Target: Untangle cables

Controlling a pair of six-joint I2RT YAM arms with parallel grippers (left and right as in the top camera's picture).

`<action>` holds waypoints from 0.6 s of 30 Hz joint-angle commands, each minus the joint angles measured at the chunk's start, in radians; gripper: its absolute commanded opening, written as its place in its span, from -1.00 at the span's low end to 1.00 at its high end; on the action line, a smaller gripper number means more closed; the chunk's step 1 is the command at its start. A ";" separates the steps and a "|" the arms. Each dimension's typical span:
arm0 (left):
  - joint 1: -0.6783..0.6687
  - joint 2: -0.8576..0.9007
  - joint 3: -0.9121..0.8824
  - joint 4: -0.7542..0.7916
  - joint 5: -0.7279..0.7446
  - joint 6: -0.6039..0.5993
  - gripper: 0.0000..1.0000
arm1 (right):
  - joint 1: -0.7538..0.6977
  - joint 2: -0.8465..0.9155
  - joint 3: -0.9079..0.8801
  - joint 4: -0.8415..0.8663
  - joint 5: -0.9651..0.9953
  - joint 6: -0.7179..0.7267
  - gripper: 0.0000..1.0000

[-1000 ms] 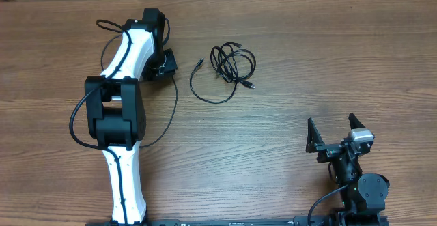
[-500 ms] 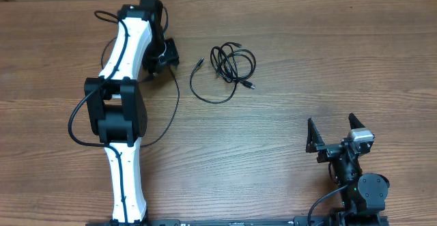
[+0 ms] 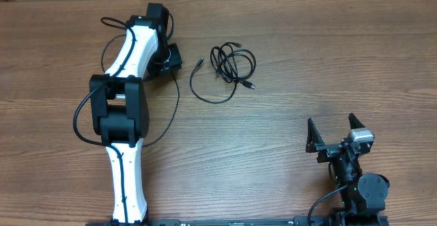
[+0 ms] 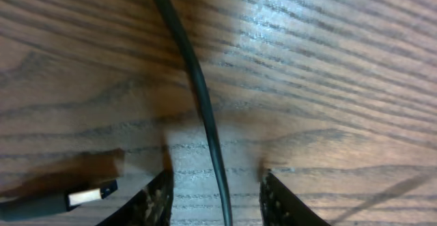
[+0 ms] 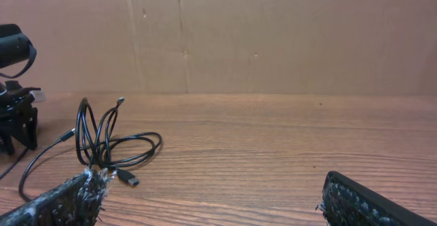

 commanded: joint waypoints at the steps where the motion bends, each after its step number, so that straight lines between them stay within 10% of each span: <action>1: -0.006 0.010 -0.069 0.045 -0.012 -0.023 -0.25 | -0.002 -0.001 -0.010 0.005 0.005 -0.005 1.00; 9: -0.006 0.010 -0.196 0.099 -0.070 -0.022 -0.84 | -0.002 -0.001 -0.010 0.005 0.005 -0.005 1.00; 18: -0.006 0.010 -0.216 0.064 -0.127 0.010 -0.88 | -0.002 -0.001 -0.010 0.005 0.005 -0.005 1.00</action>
